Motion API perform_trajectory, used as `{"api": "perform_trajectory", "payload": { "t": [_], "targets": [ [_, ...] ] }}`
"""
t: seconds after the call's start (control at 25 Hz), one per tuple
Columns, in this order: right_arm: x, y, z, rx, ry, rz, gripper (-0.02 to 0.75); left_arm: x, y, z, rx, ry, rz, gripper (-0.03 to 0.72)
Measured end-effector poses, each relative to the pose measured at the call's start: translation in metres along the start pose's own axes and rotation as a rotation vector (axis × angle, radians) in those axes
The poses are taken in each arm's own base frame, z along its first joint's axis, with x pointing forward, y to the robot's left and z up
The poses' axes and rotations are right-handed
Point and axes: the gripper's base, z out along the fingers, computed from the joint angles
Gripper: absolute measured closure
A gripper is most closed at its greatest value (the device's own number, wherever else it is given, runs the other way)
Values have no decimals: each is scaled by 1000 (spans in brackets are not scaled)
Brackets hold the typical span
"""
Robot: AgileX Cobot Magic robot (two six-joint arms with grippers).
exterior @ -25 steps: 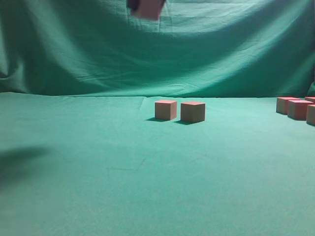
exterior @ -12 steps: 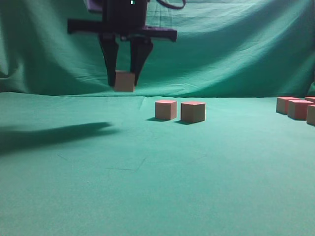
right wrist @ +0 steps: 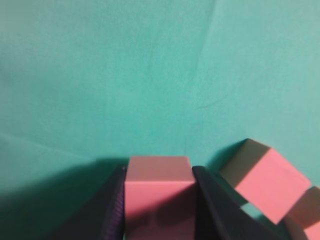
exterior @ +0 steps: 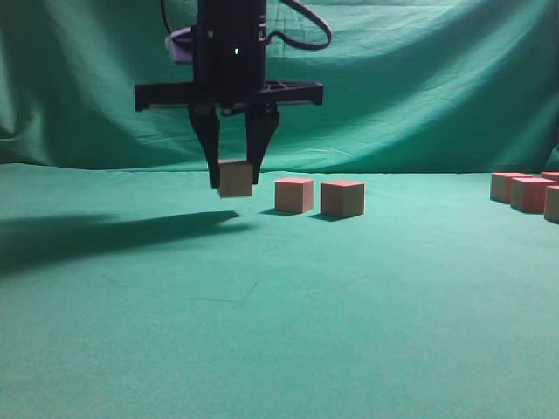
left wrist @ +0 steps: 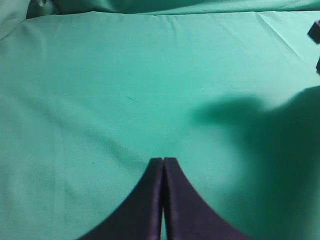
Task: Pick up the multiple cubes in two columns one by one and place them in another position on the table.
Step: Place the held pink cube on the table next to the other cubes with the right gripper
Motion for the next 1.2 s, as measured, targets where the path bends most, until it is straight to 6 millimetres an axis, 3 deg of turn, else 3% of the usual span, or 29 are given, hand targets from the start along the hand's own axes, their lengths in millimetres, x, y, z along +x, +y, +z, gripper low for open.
{"api": "perform_trajectory", "payload": {
  "t": [0.16,1.08,1.12,1.2],
  "targets": [
    [0,2,13,2,3,-1,471,0,0,0,0,0,0,688],
    [0,1,22,36,1,-13,471,0,0,0,0,0,0,688],
    [0,1,22,35,0,-13,430,0,0,0,0,0,0,688],
    [0,1,22,35,0,-13,426,0,0,0,0,0,0,688]
  ]
}}
